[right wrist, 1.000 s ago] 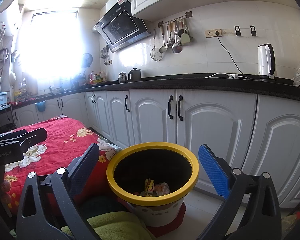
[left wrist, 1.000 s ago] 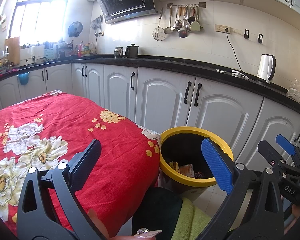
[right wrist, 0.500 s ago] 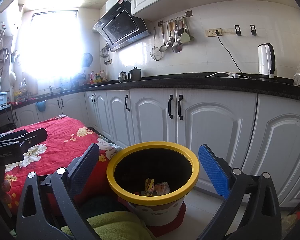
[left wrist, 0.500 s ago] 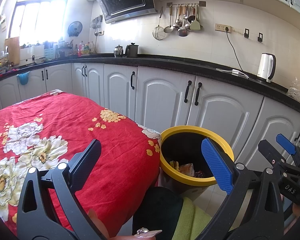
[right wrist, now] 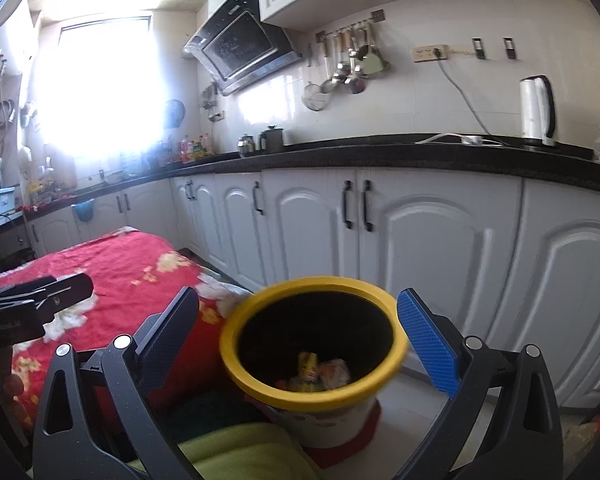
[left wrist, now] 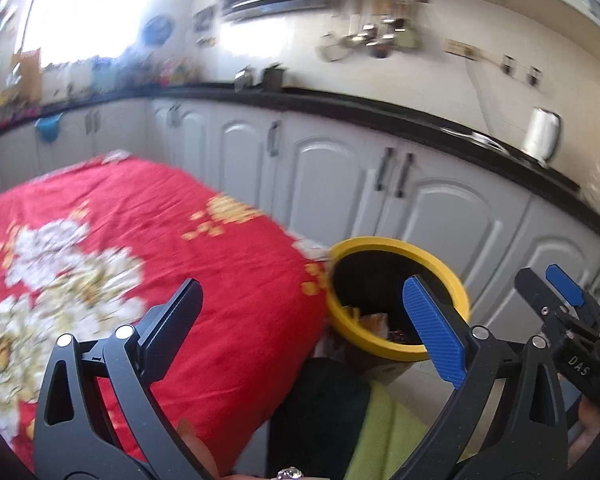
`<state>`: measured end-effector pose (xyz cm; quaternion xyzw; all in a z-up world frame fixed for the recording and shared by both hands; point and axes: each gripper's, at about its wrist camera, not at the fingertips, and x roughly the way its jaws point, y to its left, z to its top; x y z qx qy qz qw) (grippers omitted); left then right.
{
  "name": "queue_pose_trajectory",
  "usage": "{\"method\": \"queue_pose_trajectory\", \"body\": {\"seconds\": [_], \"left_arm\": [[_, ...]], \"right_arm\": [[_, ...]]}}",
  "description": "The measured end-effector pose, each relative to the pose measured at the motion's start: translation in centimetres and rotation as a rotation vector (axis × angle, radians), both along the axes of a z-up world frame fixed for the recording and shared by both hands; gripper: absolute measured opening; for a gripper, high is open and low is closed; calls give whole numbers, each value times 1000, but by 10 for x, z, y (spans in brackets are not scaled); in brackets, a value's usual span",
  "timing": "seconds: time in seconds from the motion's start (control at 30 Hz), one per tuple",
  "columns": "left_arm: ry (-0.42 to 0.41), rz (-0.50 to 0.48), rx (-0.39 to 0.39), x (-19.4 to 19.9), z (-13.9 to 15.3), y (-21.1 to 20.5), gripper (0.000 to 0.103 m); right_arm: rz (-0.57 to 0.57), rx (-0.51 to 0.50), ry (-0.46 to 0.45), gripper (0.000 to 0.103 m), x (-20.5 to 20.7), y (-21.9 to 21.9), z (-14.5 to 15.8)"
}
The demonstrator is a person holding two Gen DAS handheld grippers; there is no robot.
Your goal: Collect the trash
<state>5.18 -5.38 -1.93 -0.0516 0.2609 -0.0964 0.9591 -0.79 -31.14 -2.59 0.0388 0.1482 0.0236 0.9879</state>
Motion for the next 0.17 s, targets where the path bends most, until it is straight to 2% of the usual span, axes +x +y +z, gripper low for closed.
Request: {"method": "queue_pose_trajectory", "body": {"seconds": [0.1,0.13,0.17], "left_arm": [[44,142,-5,-1,6,69,92],[51,216,11,-3,7,99,92],[64,330,38,-7,7,142,92]], "right_arm": [[141,13,17,97,29,51,19],[228,31,26,97,42,85,26],[296,32,40,97,52,114,30]]}}
